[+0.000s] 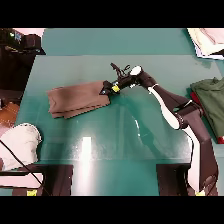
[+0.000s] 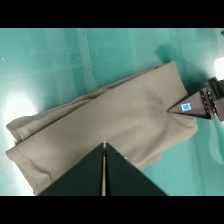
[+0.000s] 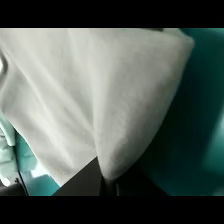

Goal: Fold the shirts.

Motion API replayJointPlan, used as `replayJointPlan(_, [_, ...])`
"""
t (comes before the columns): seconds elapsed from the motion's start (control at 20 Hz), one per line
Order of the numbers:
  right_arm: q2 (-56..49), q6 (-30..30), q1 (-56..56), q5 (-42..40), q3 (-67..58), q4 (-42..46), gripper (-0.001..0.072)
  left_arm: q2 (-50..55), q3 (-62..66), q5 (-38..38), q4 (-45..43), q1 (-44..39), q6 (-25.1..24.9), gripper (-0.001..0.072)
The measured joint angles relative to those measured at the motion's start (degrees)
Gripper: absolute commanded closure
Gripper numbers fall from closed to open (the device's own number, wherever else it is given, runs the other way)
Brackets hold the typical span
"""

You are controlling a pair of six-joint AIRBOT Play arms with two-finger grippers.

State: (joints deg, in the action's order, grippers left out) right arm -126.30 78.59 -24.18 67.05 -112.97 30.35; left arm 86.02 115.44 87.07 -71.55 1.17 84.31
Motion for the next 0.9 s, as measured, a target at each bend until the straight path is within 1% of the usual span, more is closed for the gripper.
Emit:
replayJointPlan(0.1, [2.16,-1.62,0.76,0.68,-0.28,0.35,0.0701,0.0,0.0,0.44,-0.02,0.0,-0.28,0.0683])
replayJointPlan(0.3, [10.43,-2.97,7.69,5.55,-0.42,8.52,0.0702,0.0,0.0,1.14,0.2,0.0,-0.61,0.0683])
replayJointPlan(0.45, [18.34,-3.13,16.61,9.68,-0.42,18.93,0.0701,0.0,0.0,1.25,1.77,0.0,-0.66,0.0682])
replayJointPlan(0.6, [25.03,-2.86,27.1,12.31,-0.44,26.51,0.0702,0.0,0.0,0.66,4.98,-0.07,-0.72,0.0683])
replayJointPlan(0.75, [29.62,-2.71,38.05,12.96,-0.46,29.73,0.0702,0.0,0.0,-0.09,7.39,-1.01,-0.72,0.0682])
replayJointPlan(0.9, [32.06,-2.6,48.11,13.11,-0.46,30.73,0.0702,0.0,0.0,-0.57,8.35,-2.86,-0.72,0.0683])
